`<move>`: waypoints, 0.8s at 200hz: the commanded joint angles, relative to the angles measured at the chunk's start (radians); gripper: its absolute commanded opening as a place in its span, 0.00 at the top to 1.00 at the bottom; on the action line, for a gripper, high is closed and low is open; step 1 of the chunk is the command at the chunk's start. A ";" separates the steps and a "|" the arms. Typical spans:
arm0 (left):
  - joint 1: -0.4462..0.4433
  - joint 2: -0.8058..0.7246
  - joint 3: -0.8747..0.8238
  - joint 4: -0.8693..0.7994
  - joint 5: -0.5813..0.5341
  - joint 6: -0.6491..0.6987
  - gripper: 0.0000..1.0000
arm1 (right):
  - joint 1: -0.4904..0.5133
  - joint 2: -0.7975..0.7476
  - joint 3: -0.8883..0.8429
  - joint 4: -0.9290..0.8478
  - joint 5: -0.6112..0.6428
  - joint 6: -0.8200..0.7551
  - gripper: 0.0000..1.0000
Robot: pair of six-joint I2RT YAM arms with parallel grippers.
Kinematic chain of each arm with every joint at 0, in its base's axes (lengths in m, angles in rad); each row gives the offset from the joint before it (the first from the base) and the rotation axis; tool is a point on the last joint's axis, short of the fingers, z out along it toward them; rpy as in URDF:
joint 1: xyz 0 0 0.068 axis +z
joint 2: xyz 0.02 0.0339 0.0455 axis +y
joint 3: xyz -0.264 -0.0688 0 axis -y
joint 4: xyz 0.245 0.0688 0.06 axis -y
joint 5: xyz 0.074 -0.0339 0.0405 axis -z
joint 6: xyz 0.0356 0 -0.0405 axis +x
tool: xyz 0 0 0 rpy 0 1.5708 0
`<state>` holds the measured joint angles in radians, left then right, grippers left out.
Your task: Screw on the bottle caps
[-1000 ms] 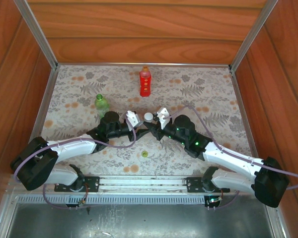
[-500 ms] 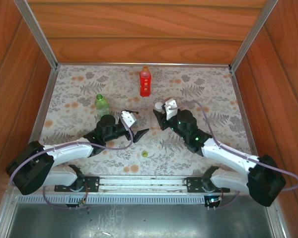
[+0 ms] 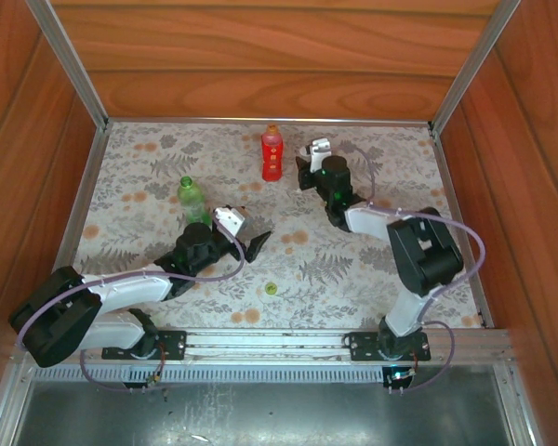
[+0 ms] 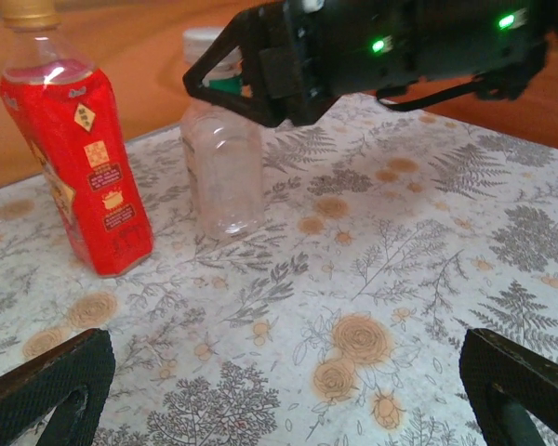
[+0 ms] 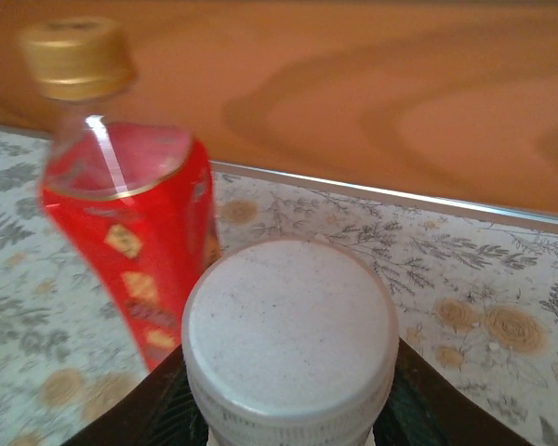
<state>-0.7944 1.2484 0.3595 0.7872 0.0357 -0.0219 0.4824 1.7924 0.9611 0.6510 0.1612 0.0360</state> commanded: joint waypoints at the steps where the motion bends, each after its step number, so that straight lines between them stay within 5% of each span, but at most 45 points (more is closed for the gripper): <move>1: -0.007 -0.012 -0.001 0.032 -0.024 -0.029 0.00 | -0.023 0.077 0.076 0.053 -0.044 0.000 0.67; 74: -0.006 -0.059 -0.023 0.029 -0.063 -0.039 0.00 | -0.041 0.219 0.186 0.032 -0.085 -0.005 0.61; 160: 0.028 -0.170 -0.099 0.018 -0.116 -0.011 0.00 | -0.041 0.047 0.090 0.001 -0.087 -0.046 0.23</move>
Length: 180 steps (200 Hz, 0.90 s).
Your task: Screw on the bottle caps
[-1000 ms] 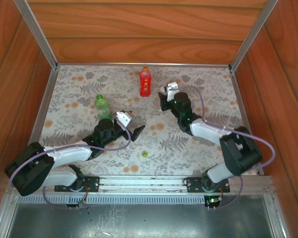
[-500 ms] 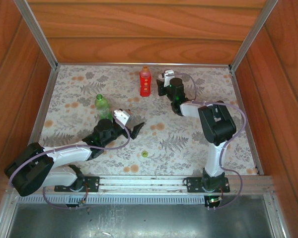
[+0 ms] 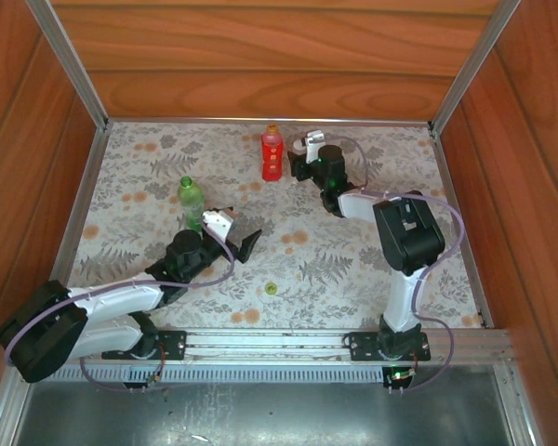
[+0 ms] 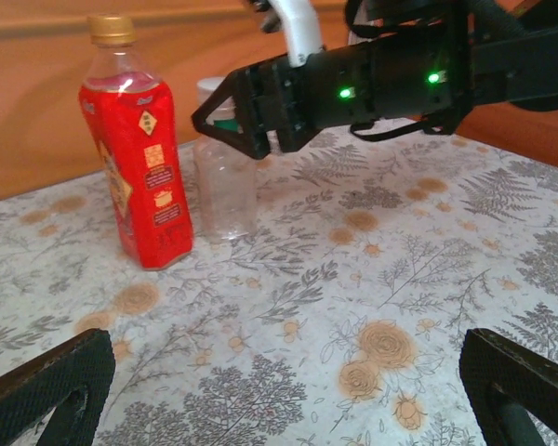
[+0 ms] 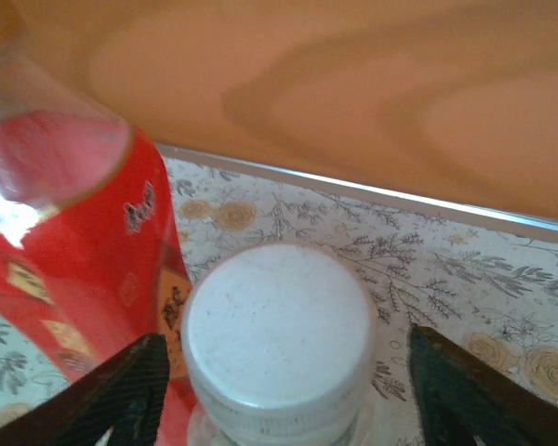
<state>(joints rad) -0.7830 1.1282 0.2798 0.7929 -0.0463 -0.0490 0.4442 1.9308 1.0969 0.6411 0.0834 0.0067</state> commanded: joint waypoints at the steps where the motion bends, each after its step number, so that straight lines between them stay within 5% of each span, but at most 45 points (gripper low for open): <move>1: 0.017 -0.052 -0.020 0.011 -0.035 0.017 0.00 | -0.002 -0.095 -0.047 0.011 -0.010 -0.017 0.22; 106: 0.134 -0.371 -0.049 -0.328 -0.122 0.058 0.00 | 0.094 -0.502 -0.261 -0.257 -0.210 -0.038 0.12; 146: 0.157 -0.426 -0.068 -0.419 -0.317 0.024 0.00 | 0.236 -0.501 -0.213 -0.309 -0.216 -0.037 0.11; 180: 0.211 -0.495 -0.091 -0.478 -0.370 -0.048 0.00 | 0.344 -0.396 -0.110 -0.276 -0.248 -0.053 0.10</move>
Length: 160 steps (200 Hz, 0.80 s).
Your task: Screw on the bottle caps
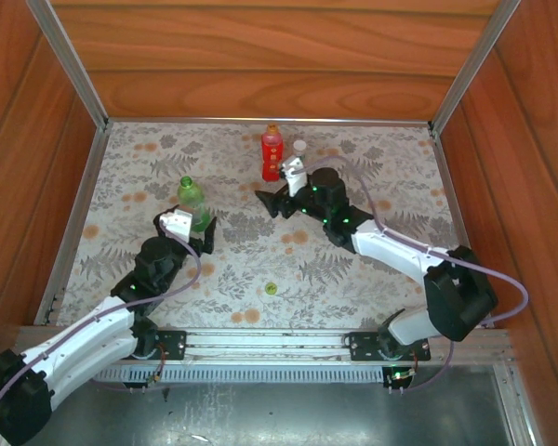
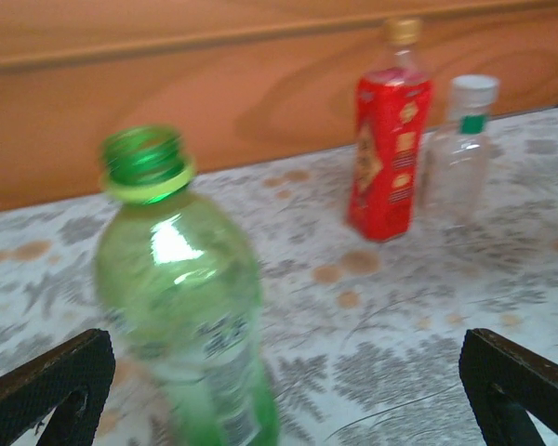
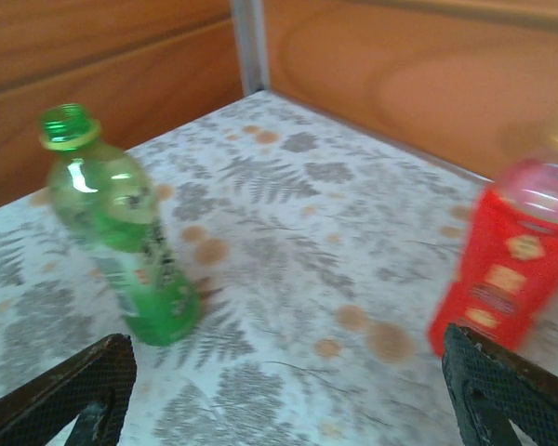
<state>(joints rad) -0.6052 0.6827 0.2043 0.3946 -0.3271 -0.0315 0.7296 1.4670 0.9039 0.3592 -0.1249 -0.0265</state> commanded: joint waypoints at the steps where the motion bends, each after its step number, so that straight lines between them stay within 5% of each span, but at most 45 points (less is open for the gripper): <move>1: 0.036 -0.053 -0.015 -0.082 -0.090 -0.070 0.00 | 0.061 0.072 0.087 0.006 -0.041 -0.021 0.10; 86: 0.123 -0.160 -0.069 -0.166 -0.048 -0.206 0.00 | 0.175 0.454 0.485 -0.029 -0.125 -0.041 0.11; 160: 0.127 -0.155 -0.071 -0.166 -0.012 -0.199 0.00 | 0.177 0.604 0.683 -0.074 -0.163 0.003 0.22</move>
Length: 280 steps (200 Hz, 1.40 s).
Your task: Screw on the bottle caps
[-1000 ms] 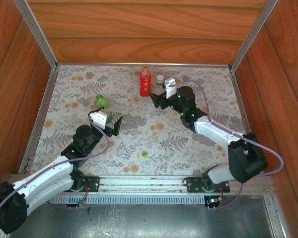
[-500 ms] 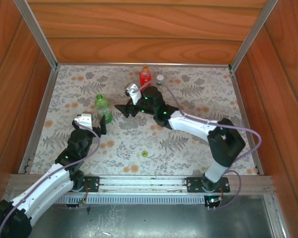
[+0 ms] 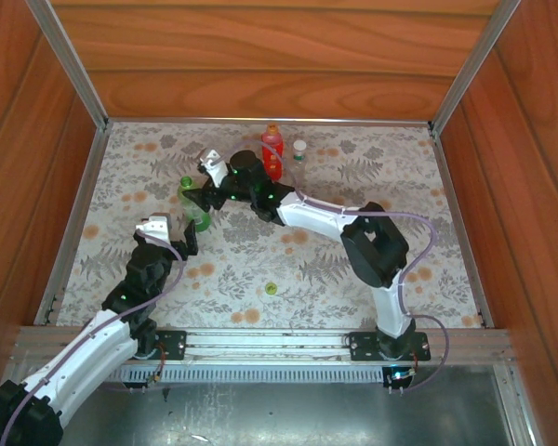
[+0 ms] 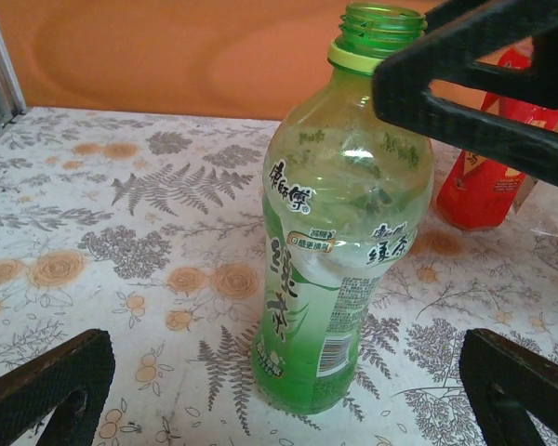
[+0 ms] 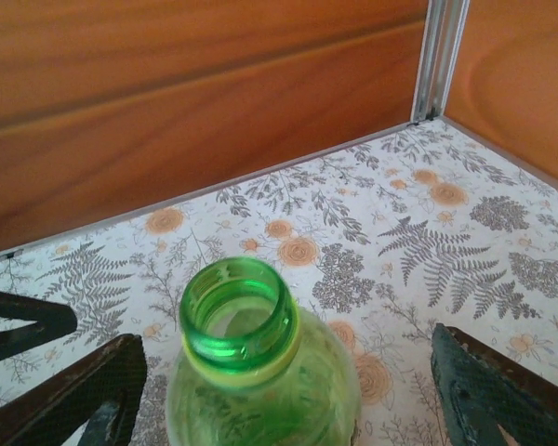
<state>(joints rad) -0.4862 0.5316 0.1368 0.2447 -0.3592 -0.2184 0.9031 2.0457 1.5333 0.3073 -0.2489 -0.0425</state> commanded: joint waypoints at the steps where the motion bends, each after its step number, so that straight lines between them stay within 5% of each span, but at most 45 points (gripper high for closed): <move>1: 0.009 -0.005 -0.003 -0.016 0.019 -0.011 0.00 | 0.003 0.028 0.057 -0.022 -0.040 0.020 0.23; 80: 0.011 0.001 0.000 -0.015 0.044 -0.003 0.00 | 0.002 0.045 0.102 -0.018 -0.095 0.021 0.63; 137: 0.011 0.011 0.014 0.003 0.167 0.057 0.00 | 0.001 -0.121 -0.089 0.040 0.015 -0.028 0.67; 166: 0.011 0.042 -0.031 0.182 0.232 0.059 0.00 | -0.003 -0.263 -0.268 0.093 0.107 -0.032 0.67; 223: -0.003 0.267 -0.015 0.431 0.490 0.124 0.00 | -0.006 -0.540 -0.540 0.058 0.265 -0.033 0.68; 280: -0.119 0.590 0.068 0.660 0.666 0.245 0.00 | -0.008 -0.681 -0.709 0.046 0.330 0.041 0.68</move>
<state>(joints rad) -0.5682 1.0149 0.1562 0.7235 0.1818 -0.0395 0.9016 1.3991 0.8692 0.3508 0.0242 -0.0452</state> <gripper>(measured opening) 0.999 0.339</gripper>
